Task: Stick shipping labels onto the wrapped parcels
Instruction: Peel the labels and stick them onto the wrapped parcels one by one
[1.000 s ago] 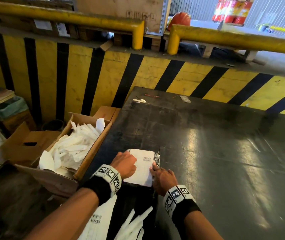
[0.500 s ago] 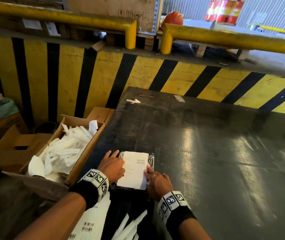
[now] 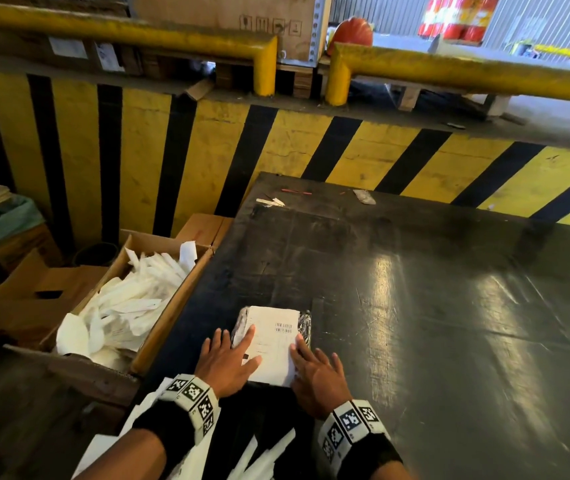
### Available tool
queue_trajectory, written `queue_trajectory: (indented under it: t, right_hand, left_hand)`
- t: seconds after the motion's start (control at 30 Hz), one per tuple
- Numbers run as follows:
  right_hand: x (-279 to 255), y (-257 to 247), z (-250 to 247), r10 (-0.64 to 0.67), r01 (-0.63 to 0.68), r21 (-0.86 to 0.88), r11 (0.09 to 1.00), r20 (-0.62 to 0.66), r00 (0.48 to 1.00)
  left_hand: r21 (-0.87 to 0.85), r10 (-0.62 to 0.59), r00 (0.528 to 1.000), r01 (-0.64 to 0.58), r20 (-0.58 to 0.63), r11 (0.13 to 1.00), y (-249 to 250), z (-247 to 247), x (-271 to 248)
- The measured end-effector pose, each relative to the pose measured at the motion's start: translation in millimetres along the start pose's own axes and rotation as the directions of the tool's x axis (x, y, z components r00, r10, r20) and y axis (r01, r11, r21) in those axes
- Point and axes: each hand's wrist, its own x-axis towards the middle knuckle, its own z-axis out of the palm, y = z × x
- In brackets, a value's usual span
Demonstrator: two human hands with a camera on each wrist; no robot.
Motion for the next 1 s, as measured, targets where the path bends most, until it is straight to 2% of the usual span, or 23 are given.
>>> queue_trajectory:
  t: [0.17, 0.4, 0.57, 0.67, 0.8, 0.87, 1.0]
  right_hand:
    - [7.7, 15.3, -7.4, 0.06, -0.06, 0.026, 0.998, 0.014, 0.998]
    - [35.1, 40.0, -8.4, 0.212, -0.199, 0.258, 0.946, -0.025, 0.977]
    - [48.2, 40.2, -3.2, 0.142, -0.131, 0.466, 0.875, 0.013, 0.99]
    - [47.9, 38.3, -7.1, 0.108, -0.109, 0.547, 0.83, 0.034, 0.994]
    - [38.4, 32.3, -15.8, 0.103, -0.046, 0.619, 0.784, -0.056, 0.993]
    - [29.0, 25.3, -23.2, 0.131, -0.017, 0.674, 0.739, -0.118, 0.984]
    - [-5.5, 7.7, -48.7, 0.137, 0.144, 0.736, 0.661, -0.308, 0.942]
  left_hand:
    - [-0.094, -0.01, 0.998, 0.005, -0.057, 0.996, 16.2, 3.4, 17.5]
    - [-0.238, -0.094, 0.992, 0.073, -0.082, 0.969, 43.5, 3.5, 41.0]
    - [-0.286, -0.078, 0.997, 0.068, -0.023, 0.956, 41.9, 3.7, 49.0]
    - [-0.322, -0.054, 0.998, 0.038, -0.04, 0.946, 38.7, -0.6, 48.1]
    - [-0.358, -0.043, 0.991, -0.004, -0.124, 0.934, 36.2, -23.8, 40.5]
    - [-0.358, -0.012, 0.977, -0.067, -0.215, 0.931, 36.8, -41.8, 31.7]
    - [-0.424, 0.042, 0.906, -0.237, -0.421, 0.874, 40.3, -64.5, 5.3]
